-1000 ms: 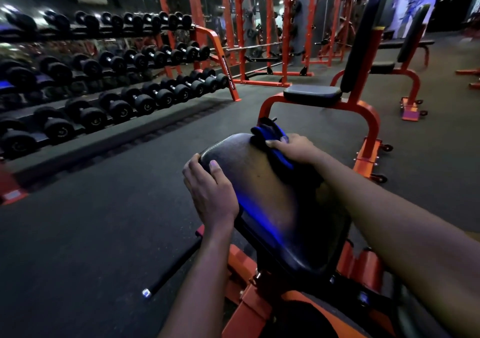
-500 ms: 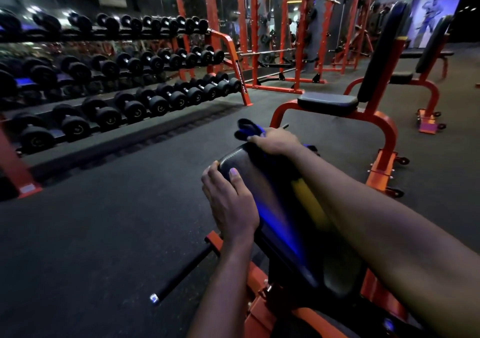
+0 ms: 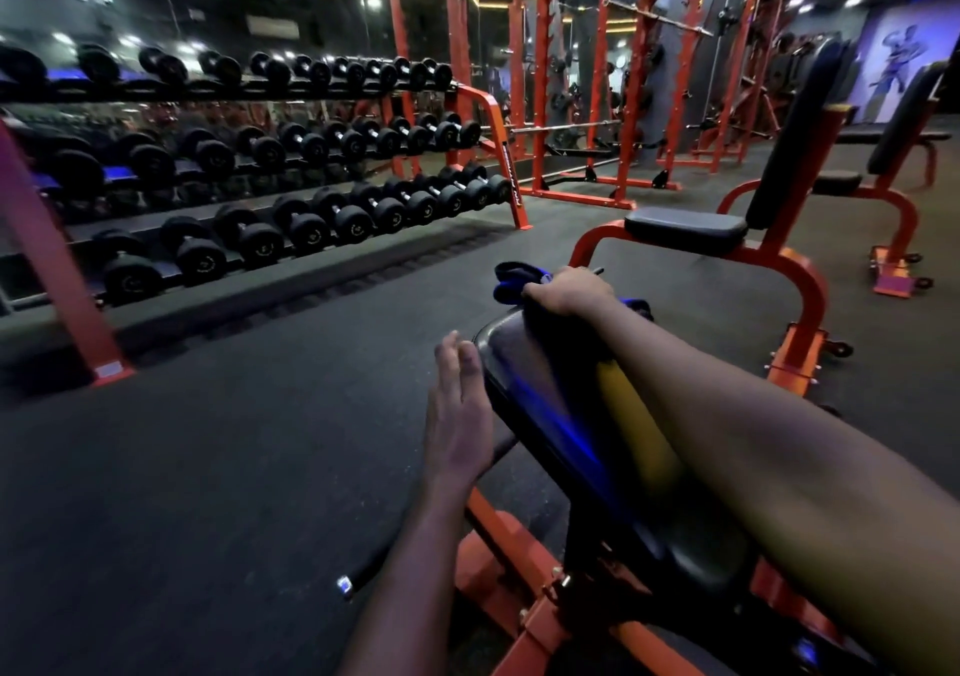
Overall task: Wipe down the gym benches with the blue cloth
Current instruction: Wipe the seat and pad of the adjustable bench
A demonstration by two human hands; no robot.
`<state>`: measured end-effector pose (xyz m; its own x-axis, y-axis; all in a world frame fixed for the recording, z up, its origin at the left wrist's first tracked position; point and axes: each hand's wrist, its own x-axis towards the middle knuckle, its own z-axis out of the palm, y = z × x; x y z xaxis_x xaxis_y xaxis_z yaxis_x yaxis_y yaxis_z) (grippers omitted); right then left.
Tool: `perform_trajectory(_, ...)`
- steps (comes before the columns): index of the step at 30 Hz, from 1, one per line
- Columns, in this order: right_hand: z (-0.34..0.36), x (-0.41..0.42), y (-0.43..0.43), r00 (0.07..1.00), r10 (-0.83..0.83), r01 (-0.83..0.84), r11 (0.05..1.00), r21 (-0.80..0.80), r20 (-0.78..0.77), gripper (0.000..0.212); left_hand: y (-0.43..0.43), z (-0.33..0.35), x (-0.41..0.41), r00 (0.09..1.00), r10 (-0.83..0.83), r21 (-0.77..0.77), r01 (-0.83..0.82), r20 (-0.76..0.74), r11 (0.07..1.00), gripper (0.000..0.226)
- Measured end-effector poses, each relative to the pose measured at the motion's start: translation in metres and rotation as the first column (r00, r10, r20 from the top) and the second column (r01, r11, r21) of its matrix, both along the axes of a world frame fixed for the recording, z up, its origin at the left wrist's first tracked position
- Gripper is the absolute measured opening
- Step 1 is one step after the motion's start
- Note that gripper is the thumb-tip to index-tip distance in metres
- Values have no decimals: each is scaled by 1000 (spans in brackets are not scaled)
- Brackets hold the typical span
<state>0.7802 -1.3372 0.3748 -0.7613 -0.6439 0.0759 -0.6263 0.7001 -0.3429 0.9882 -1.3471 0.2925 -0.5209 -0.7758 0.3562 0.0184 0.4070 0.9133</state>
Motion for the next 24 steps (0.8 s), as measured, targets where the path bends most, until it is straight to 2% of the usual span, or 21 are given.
perform_trajectory(2,-1,13,0,994,86,-86,996,3,-73,38,-4,2,6,993,95,-21,-97,-67,995,71)
perform_trajectory(5,-7,42,-2,960,220,-215,975,51,-175,33,-10,1,10,962,240,-40,-247,-133,968,65)
perform_trajectory(8,-10,59,3,920,309,-321,947,-12,-242,34,-17,1,17,933,321,-41,-331,-165,943,57)
perform_trajectory(13,2,62,-9,955,249,-236,967,96,-159,38,-17,2,34,923,352,-90,-368,-155,925,52)
perform_trajectory(16,4,73,-10,943,280,-261,958,122,-180,35,-14,3,42,906,394,-86,-410,-157,908,53)
perform_trajectory(19,-5,94,3,857,413,-378,910,170,-307,31,-9,4,44,890,427,-88,-444,-157,892,50)
perform_trajectory(22,-22,106,11,676,582,-511,812,282,-452,43,-4,6,43,885,434,-110,-454,-166,884,48)
perform_trajectory(23,-24,106,14,656,607,-535,793,291,-449,44,-2,6,44,885,436,-119,-457,-166,882,48)
perform_trajectory(24,-22,104,15,676,605,-542,795,271,-421,43,0,5,45,884,435,-129,-458,-168,880,48)
